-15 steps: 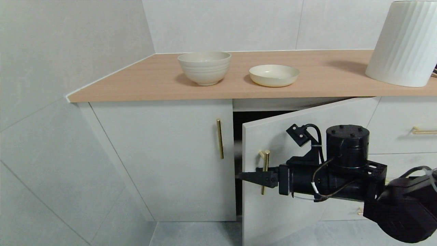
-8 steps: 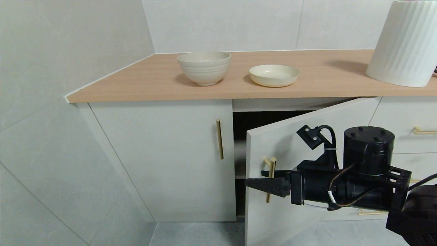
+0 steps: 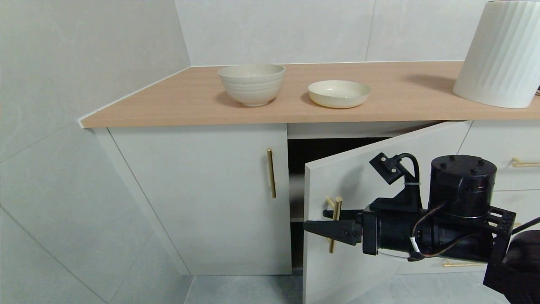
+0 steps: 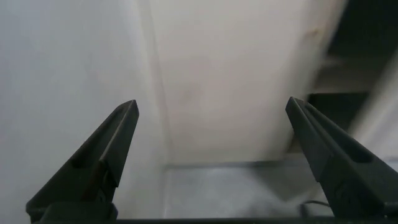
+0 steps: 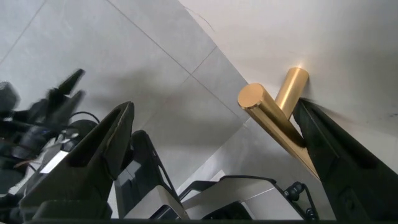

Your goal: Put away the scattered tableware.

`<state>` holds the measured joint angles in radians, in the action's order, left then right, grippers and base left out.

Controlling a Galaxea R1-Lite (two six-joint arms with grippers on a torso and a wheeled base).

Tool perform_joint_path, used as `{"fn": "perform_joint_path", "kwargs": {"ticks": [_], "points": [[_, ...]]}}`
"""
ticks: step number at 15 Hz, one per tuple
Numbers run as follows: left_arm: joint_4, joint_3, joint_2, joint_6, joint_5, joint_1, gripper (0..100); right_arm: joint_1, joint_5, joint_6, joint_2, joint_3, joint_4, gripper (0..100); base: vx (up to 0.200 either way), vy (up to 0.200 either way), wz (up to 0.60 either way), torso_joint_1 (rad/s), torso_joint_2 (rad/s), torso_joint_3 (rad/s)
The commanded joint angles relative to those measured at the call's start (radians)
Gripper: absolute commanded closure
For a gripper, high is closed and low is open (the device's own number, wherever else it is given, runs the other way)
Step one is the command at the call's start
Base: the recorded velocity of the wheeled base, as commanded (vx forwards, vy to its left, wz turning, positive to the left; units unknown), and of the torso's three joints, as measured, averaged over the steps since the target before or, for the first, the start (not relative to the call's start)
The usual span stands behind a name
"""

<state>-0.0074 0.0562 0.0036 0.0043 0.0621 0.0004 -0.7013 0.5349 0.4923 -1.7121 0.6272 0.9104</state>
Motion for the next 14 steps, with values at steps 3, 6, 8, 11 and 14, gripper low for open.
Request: {"fn": "perform_joint_path", "kwargs": {"ticks": [3, 6, 8, 11, 14], "points": [[0.087, 0.372, 0.357, 0.0, 0.278, -0.008, 0, 0.0, 0.0, 0.0, 0.006, 0.0, 0.001, 0, 0.0, 0.0, 0.0, 0.0, 0.0, 0.0], [0.021, 0.548, 0.751, 0.006, 0.464, -0.022, 0, 0.0, 0.0, -0.001, 0.006, 0.0, -0.001, 0, 0.0, 0.0, 0.0, 0.0, 0.0, 0.0], [-0.151, 0.554, 0.977, -0.015, 0.484, -0.109, 0, -0.001, 0.0, -0.005, 0.009, -0.012, 0.001, 0, 0.0, 0.0, 0.0, 0.0, 0.0, 0.0], [-0.381, 0.507, 1.217, -0.11, 0.484, -0.223, 0, -0.001, 0.0, -0.005, 0.009, -0.015, 0.001, 0, 0.0, 0.0, 0.0, 0.0, 0.0, 0.0], [-0.565, 0.387, 1.372, -0.122, 0.484, -0.315, 0, -0.001, 0.0, -0.005, 0.02, -0.018, -0.001, 0, 0.0, 0.0, 0.0, 0.0, 0.0, 0.0]]}}
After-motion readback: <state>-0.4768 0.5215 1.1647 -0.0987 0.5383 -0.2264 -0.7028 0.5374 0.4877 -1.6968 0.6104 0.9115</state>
